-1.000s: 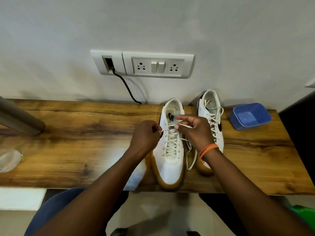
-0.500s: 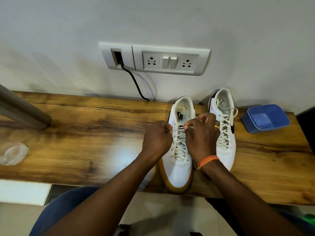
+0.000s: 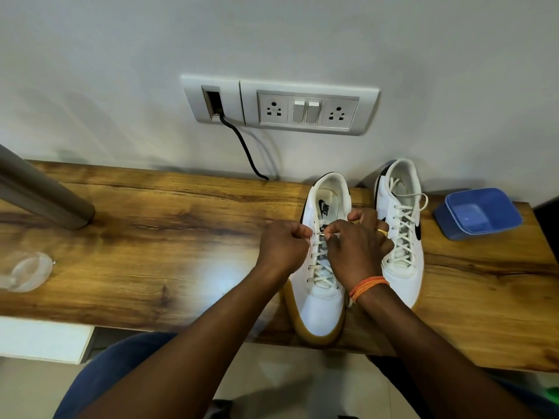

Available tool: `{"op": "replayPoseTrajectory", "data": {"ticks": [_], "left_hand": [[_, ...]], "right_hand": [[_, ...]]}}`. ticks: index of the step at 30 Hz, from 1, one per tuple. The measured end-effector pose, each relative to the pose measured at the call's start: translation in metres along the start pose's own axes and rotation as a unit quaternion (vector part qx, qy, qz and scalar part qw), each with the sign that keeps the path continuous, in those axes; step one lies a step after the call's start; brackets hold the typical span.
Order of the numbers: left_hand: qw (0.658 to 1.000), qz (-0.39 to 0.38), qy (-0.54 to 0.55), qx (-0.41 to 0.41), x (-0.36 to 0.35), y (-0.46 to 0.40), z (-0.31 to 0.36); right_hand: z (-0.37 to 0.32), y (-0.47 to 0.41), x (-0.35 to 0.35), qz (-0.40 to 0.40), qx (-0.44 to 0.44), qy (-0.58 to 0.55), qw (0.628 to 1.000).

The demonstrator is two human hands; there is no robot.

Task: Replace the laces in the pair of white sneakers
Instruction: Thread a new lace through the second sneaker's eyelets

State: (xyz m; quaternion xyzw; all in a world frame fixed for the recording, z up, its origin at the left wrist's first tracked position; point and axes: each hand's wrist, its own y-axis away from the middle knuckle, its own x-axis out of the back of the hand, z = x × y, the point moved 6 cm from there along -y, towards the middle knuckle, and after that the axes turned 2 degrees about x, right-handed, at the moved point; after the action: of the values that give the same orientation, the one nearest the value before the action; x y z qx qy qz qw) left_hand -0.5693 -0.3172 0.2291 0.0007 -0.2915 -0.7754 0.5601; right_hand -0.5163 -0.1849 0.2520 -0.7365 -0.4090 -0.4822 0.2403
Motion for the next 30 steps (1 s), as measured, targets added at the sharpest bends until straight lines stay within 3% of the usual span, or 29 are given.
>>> {"op": "replayPoseTrajectory", "data": {"ticks": [6,16,30], "left_hand": [[1.0,-0.007,0.005,0.0,-0.001,0.0,0.0],[1.0,0.0,0.009,0.0,-0.001,0.001,-0.001],[0.999,0.011,-0.006,-0.037,0.0,0.0,0.004]], "right_hand": [[-0.002,0.001,0.001,0.0,0.02,0.049,0.999],[0.0,0.002,-0.003,0.02,0.003,0.013,1.0],[-0.001,-0.007,-0.008,-0.041,0.011,0.002,0.999]]}}
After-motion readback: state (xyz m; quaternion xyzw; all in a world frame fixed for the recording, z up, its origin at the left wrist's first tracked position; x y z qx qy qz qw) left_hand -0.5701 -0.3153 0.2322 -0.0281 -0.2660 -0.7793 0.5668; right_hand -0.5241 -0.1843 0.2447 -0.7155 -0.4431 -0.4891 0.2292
